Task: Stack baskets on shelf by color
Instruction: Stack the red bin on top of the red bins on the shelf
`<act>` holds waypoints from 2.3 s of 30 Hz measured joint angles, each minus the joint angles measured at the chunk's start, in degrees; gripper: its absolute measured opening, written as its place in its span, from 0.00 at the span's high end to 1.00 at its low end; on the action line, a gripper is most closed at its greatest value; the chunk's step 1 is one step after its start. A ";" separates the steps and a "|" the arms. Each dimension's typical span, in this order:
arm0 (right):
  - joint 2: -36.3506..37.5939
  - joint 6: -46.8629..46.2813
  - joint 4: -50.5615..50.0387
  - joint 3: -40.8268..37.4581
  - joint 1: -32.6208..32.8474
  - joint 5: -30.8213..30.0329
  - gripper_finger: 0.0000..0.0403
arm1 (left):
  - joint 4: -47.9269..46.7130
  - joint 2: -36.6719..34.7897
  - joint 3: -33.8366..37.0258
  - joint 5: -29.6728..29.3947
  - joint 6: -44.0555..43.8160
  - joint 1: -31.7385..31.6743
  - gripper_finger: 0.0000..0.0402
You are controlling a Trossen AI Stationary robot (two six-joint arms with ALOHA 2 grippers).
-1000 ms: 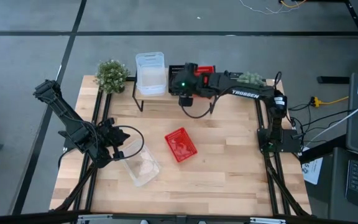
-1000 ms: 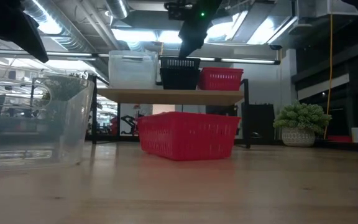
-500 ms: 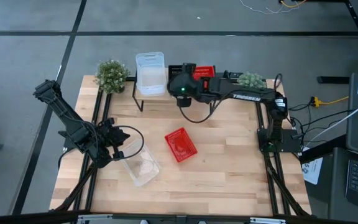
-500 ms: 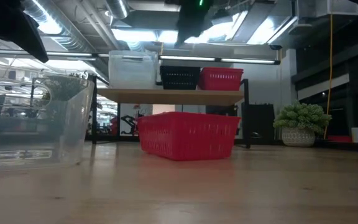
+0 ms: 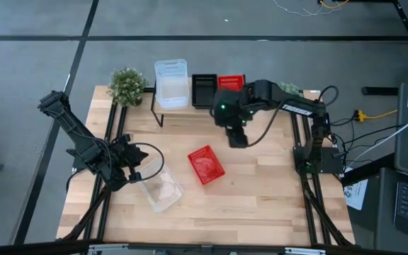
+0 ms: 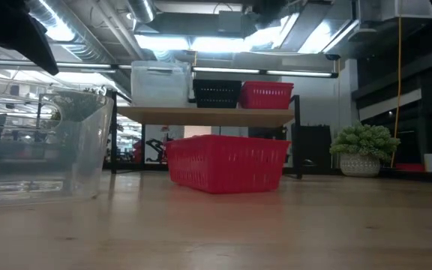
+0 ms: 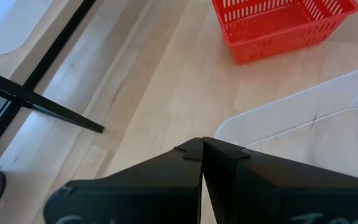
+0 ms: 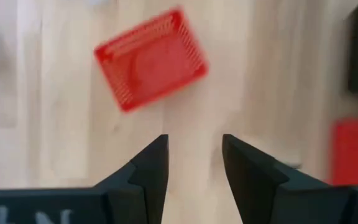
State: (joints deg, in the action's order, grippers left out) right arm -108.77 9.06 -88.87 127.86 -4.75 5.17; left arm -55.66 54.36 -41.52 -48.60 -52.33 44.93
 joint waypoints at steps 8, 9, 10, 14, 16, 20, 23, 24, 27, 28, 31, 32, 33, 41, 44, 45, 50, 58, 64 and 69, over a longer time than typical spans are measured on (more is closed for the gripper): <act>2.57 -2.41 -0.92 -11.62 6.28 0.52 0.63 | 0.25 -0.01 0.00 -3.26 0.02 0.00 1.00; 3.22 -1.95 -0.97 -13.67 7.20 0.56 0.63 | 0.29 0.00 0.00 -3.58 0.02 0.00 1.00; 3.78 -1.46 -0.83 -15.77 8.11 0.73 0.63 | 0.33 0.01 0.00 -3.82 0.02 0.00 1.00; 7.38 -1.57 0.46 -24.90 11.66 1.00 0.63 | 0.42 -0.01 0.00 -4.27 0.01 0.00 1.00; 9.98 -1.57 3.16 -29.72 13.47 1.00 0.63 | 0.88 -0.01 0.00 -4.29 0.00 0.00 1.00; 15.41 -3.12 15.05 -40.08 16.79 1.01 0.63 | 2.18 0.00 0.00 -4.30 0.02 0.00 1.00; 19.78 -2.90 29.36 -48.44 18.47 0.98 0.63 | 2.62 0.00 0.00 -4.35 0.30 0.00 1.00; 20.87 -1.54 35.09 -51.35 18.91 0.97 0.63 | 2.62 0.01 0.00 -4.35 0.39 0.00 1.00; 23.38 5.66 54.93 -59.77 19.83 1.71 0.63 | 2.62 0.01 0.00 -4.39 0.41 0.00 1.00; 23.78 7.64 62.04 -62.32 20.00 3.12 0.63 | 2.62 0.01 0.00 -4.39 0.41 0.00 1.00; 23.85 10.50 76.99 -68.13 20.02 4.99 0.63 | 2.62 -0.01 0.00 -4.39 0.41 0.00 1.00; 23.82 10.56 79.70 -69.49 19.90 5.02 0.63 | 2.62 0.01 0.00 -4.39 0.41 0.00 1.00; 23.82 10.52 81.77 -70.58 19.56 5.00 0.63 | 2.62 -0.01 0.00 -4.39 0.41 0.00 1.00; 21.94 9.42 83.53 -71.08 18.77 -2.59 0.63 | 2.63 -0.01 0.00 -5.27 0.42 0.00 1.00; 19.79 9.36 83.01 -69.75 17.66 -3.12 0.63 | 2.71 -0.01 0.00 -7.33 0.43 -0.02 1.00; 19.15 9.24 82.11 -69.47 17.46 -3.17 0.63 | 2.78 -0.01 0.00 -7.80 0.43 -0.02 1.00; 15.20 7.24 76.89 -69.12 17.40 -1.93 0.63 | 2.87 -0.01 0.00 -8.51 0.39 -0.02 1.00; 6.79 6.21 78.74 -69.10 19.32 -2.46 0.63 | 2.82 -0.01 0.00 -8.98 0.43 -0.02 1.00; 3.94 4.17 77.65 -67.78 19.23 -6.98 0.63 | 2.82 -0.01 0.00 -8.98 0.43 -0.02 1.00; 3.80 2.08 73.93 -67.05 19.23 -7.68 0.72 | 2.82 0.00 0.00 -9.01 0.43 -0.02 1.00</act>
State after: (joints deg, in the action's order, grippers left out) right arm -104.97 11.14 -14.94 60.82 14.48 -2.50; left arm -52.84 54.36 -41.52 -57.60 -51.90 44.91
